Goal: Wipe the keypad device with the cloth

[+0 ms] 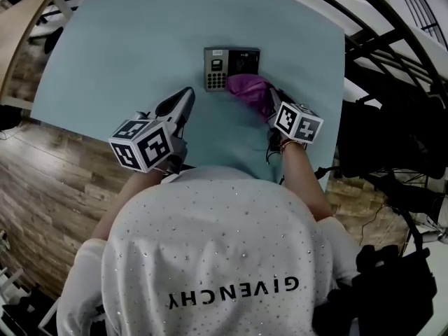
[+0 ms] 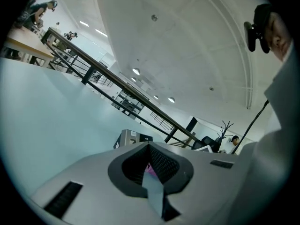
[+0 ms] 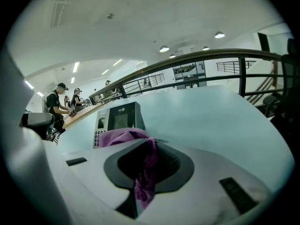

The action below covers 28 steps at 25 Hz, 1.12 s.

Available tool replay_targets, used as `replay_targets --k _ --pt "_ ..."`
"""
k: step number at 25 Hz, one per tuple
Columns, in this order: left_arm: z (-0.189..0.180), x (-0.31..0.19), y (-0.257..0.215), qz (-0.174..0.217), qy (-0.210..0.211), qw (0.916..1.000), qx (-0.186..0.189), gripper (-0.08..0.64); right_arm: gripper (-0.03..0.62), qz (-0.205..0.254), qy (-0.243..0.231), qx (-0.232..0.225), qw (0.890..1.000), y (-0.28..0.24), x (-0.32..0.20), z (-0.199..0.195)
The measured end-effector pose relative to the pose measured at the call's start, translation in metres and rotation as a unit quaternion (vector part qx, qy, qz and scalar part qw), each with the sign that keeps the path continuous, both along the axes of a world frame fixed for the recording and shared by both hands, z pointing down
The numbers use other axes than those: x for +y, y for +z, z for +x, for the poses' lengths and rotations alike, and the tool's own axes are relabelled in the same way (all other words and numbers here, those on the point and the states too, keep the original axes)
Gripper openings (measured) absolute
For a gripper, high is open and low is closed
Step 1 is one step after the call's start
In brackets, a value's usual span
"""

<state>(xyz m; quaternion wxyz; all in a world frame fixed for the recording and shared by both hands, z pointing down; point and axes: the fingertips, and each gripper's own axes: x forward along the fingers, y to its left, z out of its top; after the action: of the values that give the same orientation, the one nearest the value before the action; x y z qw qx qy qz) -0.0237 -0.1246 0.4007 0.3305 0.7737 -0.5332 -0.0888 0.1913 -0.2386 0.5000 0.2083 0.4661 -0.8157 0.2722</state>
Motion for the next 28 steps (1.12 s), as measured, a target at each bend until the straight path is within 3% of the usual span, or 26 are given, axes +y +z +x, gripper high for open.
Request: replay_targets --k 3,5,9,16,20,24,28 --pt "0.005 0.003 0.002 -0.006 -0.021 0.9996 -0.017 0.000 0.041 0.008 -0.031 -0.033 0.999 -0.018 0.000 -0.003" --pt "0.005 0.006 0.004 -0.010 -0.035 0.9989 -0.028 0.000 0.041 0.010 -0.081 -0.067 0.994 -0.033 0.006 -0.019" --pt "-0.006 0.011 0.004 -0.010 -0.072 0.9962 -0.048 0.000 0.041 0.018 -0.215 -0.112 0.970 -0.056 0.027 -0.079" --pt "-0.024 0.038 0.014 -0.034 -0.109 0.9911 -0.069 0.000 0.043 0.058 -0.350 -0.011 0.935 -0.031 0.074 -0.146" --pt "-0.036 0.053 0.027 -0.057 -0.129 0.9881 -0.061 0.000 0.043 0.065 -0.365 0.005 0.929 -0.019 0.079 -0.159" --pt "-0.050 0.067 0.028 -0.065 -0.146 0.9846 -0.070 0.000 0.043 0.069 -0.351 -0.008 0.934 -0.016 0.070 -0.170" --pt "-0.054 0.070 0.028 -0.064 -0.157 0.9831 -0.068 0.000 0.044 0.077 -0.324 0.003 0.943 -0.015 0.058 -0.157"
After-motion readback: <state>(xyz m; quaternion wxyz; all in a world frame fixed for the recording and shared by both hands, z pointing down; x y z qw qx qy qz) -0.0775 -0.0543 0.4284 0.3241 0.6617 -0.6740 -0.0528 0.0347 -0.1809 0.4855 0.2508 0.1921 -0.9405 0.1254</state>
